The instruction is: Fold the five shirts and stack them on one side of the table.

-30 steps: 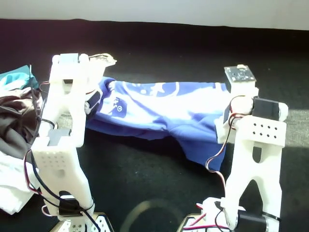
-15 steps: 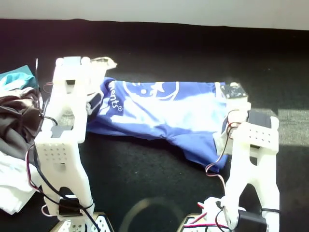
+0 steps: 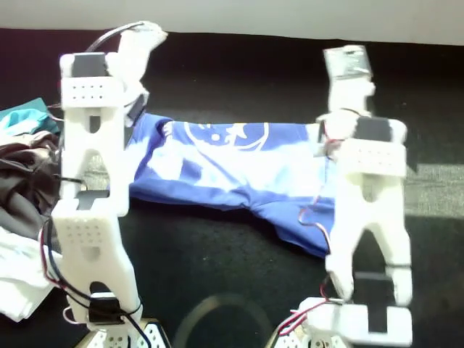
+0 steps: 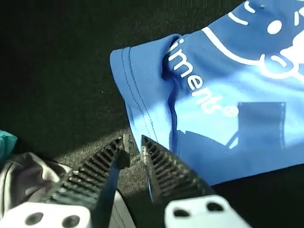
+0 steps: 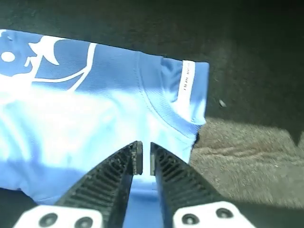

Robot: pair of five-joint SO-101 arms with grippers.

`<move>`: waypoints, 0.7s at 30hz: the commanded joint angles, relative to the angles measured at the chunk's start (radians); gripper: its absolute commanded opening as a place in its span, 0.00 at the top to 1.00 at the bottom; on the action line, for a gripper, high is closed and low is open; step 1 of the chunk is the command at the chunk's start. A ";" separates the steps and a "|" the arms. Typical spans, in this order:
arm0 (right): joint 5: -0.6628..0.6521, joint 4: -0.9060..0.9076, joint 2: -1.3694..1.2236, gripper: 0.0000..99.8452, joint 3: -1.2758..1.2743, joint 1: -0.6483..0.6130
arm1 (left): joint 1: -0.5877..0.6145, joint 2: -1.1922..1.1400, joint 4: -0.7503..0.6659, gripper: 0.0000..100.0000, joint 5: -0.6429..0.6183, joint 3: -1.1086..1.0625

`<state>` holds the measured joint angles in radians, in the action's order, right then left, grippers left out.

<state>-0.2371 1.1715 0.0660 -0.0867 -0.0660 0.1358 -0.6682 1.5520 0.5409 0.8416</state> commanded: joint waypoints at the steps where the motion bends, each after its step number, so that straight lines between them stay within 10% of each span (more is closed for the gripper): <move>1: 0.011 -0.079 -0.239 0.99 0.151 -0.074 | -0.068 -0.093 -0.135 0.99 -0.046 0.036; 21: 0.006 -0.031 -1.175 0.99 1.175 0.110 | 0.077 -0.341 -0.505 0.99 -0.109 0.036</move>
<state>-0.2340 1.1101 -1.0740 0.9505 -0.0123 0.1910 -1.0119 1.0794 0.4350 0.8447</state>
